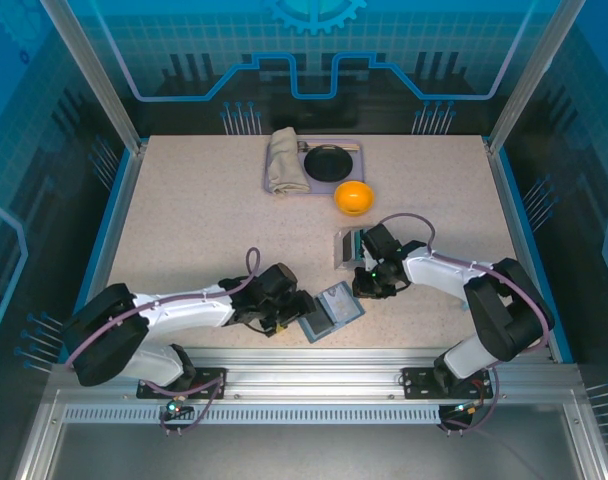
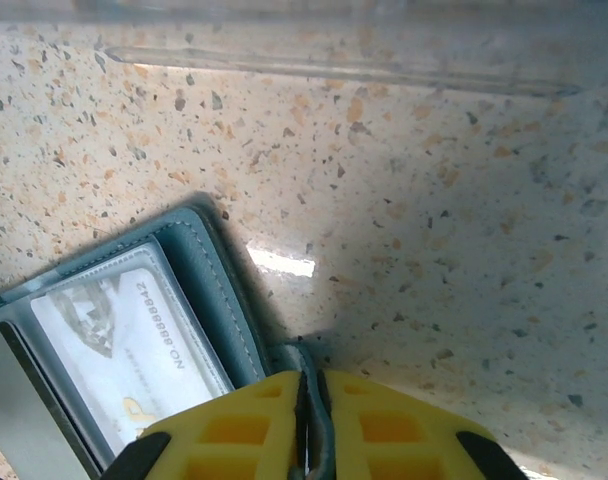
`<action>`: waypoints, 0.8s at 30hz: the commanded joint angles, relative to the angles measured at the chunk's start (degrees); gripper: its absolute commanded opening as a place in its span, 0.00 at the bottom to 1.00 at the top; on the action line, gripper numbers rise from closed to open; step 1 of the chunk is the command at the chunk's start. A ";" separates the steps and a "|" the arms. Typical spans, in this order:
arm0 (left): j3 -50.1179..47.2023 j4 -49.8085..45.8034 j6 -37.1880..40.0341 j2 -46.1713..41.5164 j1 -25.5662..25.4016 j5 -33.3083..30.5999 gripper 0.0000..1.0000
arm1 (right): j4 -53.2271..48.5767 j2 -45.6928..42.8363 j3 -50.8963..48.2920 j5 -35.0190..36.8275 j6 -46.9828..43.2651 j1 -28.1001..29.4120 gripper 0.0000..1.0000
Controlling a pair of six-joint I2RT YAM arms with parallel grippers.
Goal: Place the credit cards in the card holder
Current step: Insert the credit card into the card slot, then close the card holder at the center of the table.
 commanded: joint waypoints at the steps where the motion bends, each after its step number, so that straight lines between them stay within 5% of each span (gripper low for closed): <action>1: -0.09 5.59 -2.25 2.12 0.23 2.54 0.82 | -2.36 1.81 0.25 -2.25 -0.43 0.17 0.12; 11: 0.93 13.99 -3.01 6.49 0.22 4.44 0.71 | -1.46 2.12 -0.89 -3.53 -0.02 0.76 0.08; 24: 2.39 13.27 -3.39 6.86 0.23 2.98 0.58 | 0.39 0.81 -2.70 -6.36 1.07 0.80 0.05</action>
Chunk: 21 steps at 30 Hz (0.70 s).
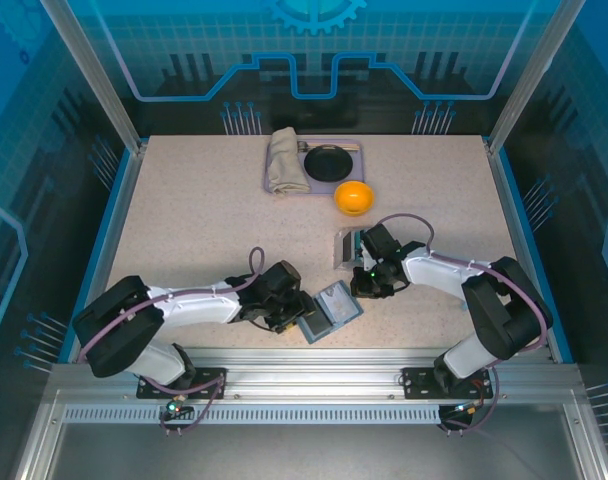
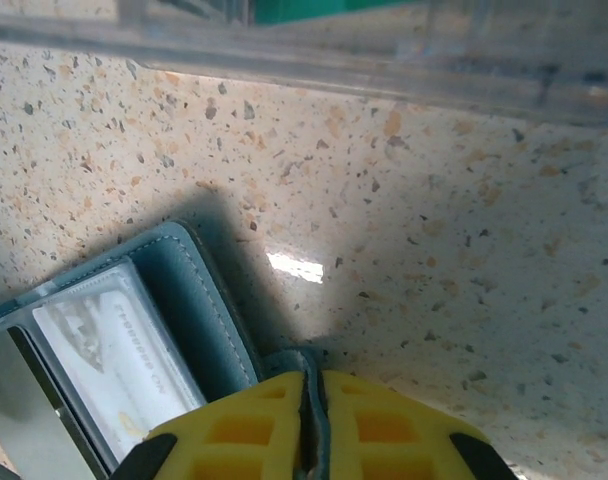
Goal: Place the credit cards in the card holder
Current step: Close the card holder at the center of the table.
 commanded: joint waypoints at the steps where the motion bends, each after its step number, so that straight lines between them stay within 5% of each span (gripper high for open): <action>1: 1.28 9.36 -0.78 2.51 -0.49 1.08 0.58 | -1.87 0.20 -2.27 -4.49 1.23 0.76 0.05; 12: 1.63 10.41 2.00 -2.85 -0.41 -1.17 0.56 | -2.29 -1.10 -2.86 -5.03 1.53 0.64 0.05; 21: 10.55 12.15 5.10 5.70 -0.45 4.94 0.58 | -1.03 -3.39 -3.73 -8.20 3.73 0.68 0.06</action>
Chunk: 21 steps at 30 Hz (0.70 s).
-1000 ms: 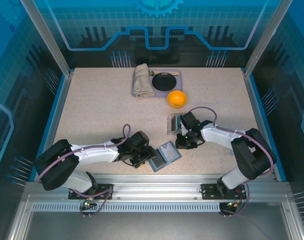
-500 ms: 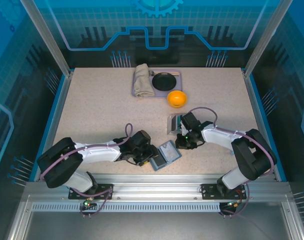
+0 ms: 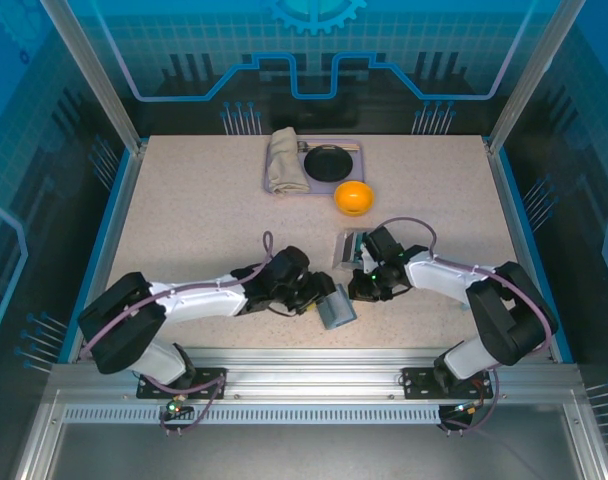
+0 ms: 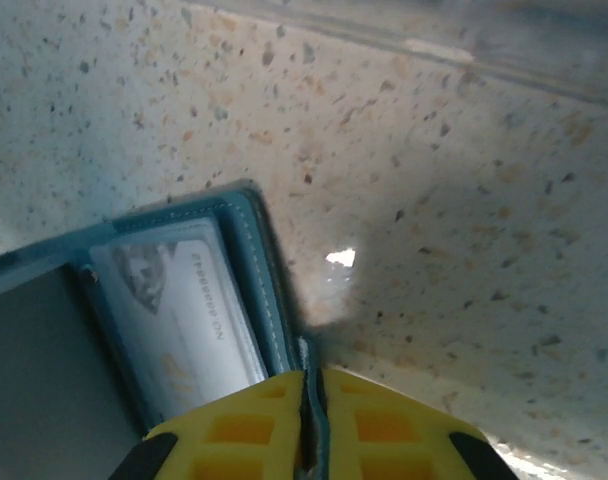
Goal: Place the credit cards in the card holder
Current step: Close the card holder at the center of the table.
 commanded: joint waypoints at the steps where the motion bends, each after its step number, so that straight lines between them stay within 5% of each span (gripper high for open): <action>1: 5.08 0.03 2.92 4.42 -0.30 3.66 0.58 | -3.35 -1.29 -1.33 -2.73 1.89 0.47 0.08; 10: 7.17 -2.62 3.44 8.48 -0.32 4.19 0.56 | -10.55 -6.25 -0.36 4.04 -1.35 -2.99 0.24; 21: 8.21 -4.07 4.81 9.15 -0.32 4.72 0.56 | -14.02 -8.75 2.77 4.73 -4.05 -3.93 0.29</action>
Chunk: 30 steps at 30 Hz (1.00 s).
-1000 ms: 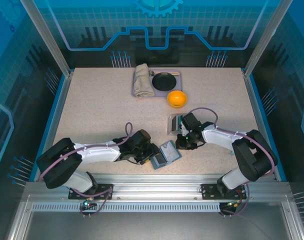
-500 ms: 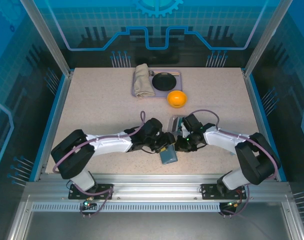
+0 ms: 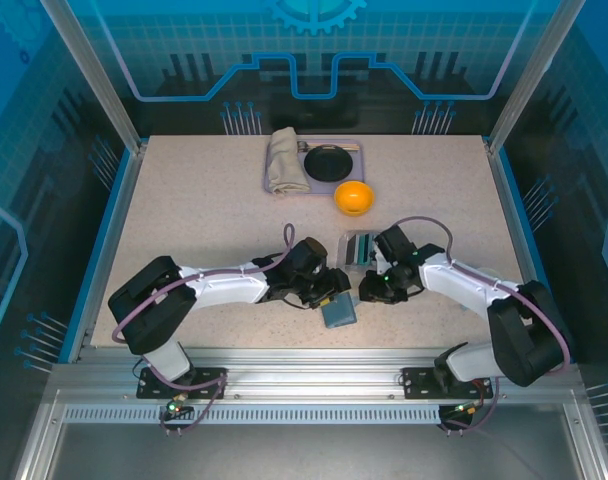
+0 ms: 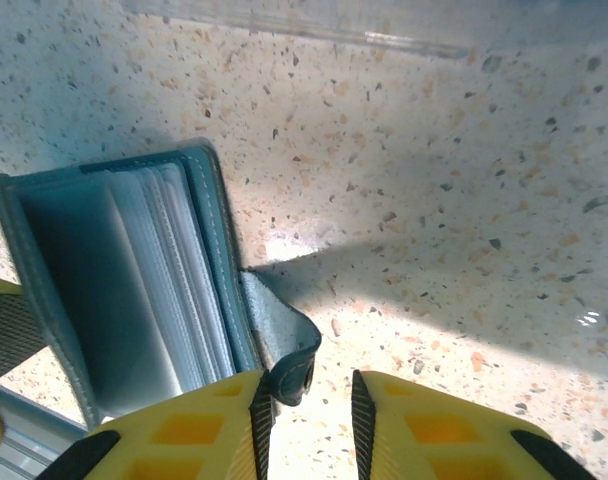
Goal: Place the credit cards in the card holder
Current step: Close the card holder at the center of the table, then close the button on the card holder.
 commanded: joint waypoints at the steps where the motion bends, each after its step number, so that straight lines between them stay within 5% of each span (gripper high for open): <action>1: 0.72 -1.57 1.18 0.62 -0.30 1.67 0.56 | -2.77 -1.61 2.18 0.37 -1.54 -0.83 0.28; 13: 1.35 -1.82 1.49 1.11 -0.30 2.36 0.56 | -2.74 -1.07 2.89 -0.67 -2.07 -1.61 0.17; 22: 1.13 -1.76 1.72 0.34 -0.30 1.53 0.49 | -0.13 0.29 3.76 1.61 1.33 1.74 0.40; 30: 1.05 -1.63 1.73 0.38 -0.31 1.80 0.49 | -1.61 3.72 5.41 9.98 3.03 5.97 0.44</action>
